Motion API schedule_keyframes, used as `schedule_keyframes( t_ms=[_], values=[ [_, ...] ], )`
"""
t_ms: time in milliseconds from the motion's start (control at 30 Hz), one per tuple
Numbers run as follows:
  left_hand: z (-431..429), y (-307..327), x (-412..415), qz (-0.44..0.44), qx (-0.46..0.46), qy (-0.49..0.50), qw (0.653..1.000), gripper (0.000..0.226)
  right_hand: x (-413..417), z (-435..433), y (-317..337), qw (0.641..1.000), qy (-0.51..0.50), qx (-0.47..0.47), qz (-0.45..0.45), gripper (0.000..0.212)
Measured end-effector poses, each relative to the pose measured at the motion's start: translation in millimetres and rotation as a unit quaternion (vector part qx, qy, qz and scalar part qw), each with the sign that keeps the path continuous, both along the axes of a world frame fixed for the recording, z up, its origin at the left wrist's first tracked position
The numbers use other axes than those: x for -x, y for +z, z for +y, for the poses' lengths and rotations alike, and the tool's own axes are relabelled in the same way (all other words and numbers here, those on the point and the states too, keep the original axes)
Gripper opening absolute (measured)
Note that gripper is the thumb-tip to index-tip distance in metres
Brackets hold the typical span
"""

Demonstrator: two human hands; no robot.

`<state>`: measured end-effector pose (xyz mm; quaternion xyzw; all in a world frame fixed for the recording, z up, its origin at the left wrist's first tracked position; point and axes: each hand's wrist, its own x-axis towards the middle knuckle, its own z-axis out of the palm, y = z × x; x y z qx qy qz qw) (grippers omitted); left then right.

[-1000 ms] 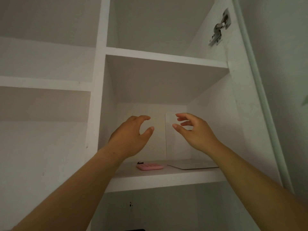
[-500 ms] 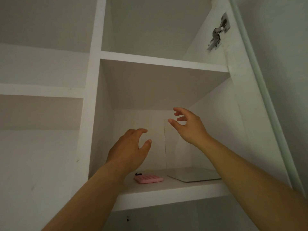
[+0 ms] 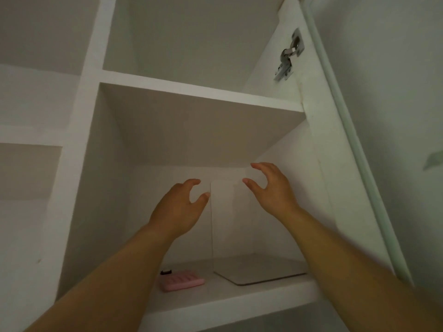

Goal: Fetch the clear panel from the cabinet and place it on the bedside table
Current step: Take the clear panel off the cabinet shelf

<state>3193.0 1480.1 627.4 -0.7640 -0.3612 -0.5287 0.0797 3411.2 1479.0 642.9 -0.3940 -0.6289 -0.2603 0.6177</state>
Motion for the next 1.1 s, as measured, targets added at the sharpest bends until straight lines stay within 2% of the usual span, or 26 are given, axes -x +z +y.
schedule_keyframes(
  t_ms=[100,267,367,600,767,900,1000,1100],
  values=[
    [8.8,-1.1,4.4,-0.006,0.013,-0.007,1.000,0.053,-0.4,8.0,-1.0,1.000,0.002,0.007,-0.018,0.048],
    [6.1,-3.2,3.3,0.012,0.009,-0.022,1.000,0.053,-1.1,10.6,3.8,0.993,-0.034,0.083,-0.071,0.049],
    [2.6,-4.8,6.1,0.008,0.016,-0.019,1.000,0.053,-1.6,9.8,2.5,0.992,-0.006,0.107,-0.071,0.045],
    [-1.9,-10.7,8.6,0.027,0.019,-0.020,0.999,0.052,3.7,4.8,-0.4,0.994,0.032,0.098,-0.032,0.043],
    [-2.2,-13.6,9.8,0.034,0.007,-0.025,0.999,0.052,3.6,-0.8,-3.4,0.995,0.019,0.091,-0.045,0.054],
    [-4.3,-15.6,10.1,0.046,0.015,-0.023,0.999,0.052,8.3,-6.8,-0.8,0.995,0.008,0.079,-0.057,0.049],
    [-6.9,-16.6,7.9,0.038,0.020,-0.043,0.998,0.054,11.0,-11.9,-0.4,0.996,-0.005,0.071,-0.058,0.046],
    [-5.4,-17.9,3.8,0.011,0.067,-0.093,0.993,0.060,9.6,-14.3,-2.5,0.997,0.000,0.061,-0.045,0.048]
  ],
)
